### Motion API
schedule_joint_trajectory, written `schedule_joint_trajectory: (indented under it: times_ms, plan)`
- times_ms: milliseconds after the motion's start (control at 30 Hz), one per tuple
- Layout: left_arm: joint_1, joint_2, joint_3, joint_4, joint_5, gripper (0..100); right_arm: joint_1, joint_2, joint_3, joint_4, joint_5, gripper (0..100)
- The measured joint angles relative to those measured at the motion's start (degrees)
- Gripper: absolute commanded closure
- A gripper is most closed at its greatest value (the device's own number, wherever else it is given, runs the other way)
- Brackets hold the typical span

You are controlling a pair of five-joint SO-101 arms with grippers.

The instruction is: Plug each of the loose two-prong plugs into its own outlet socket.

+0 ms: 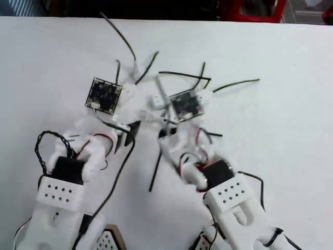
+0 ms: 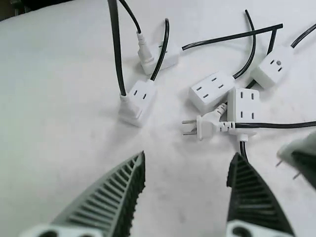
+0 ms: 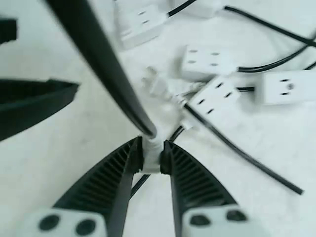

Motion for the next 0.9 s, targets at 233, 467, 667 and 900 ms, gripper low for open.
schedule_joint_trajectory:
  times_ms: [233, 467, 667, 900]
  plan:
    - [1.76, 0.18, 2.29, -5.19, 0.00, 72, 15.38, 0.00, 0.00, -6.86, -9.76, 98.1]
    - [3.43, 13.98, -0.44, -8.00, 0.00, 73, 17.49, 0.00, 0.00, -7.21, -11.16, 98.1]
    - [4.75, 32.97, -9.67, -8.00, 0.00, 73, 17.67, 0.00, 0.00, -7.21, -11.16, 98.1]
    - [12.40, 50.37, -17.85, -8.88, 0.00, 73, 17.93, 0.00, 0.00, -7.21, -11.16, 98.1]
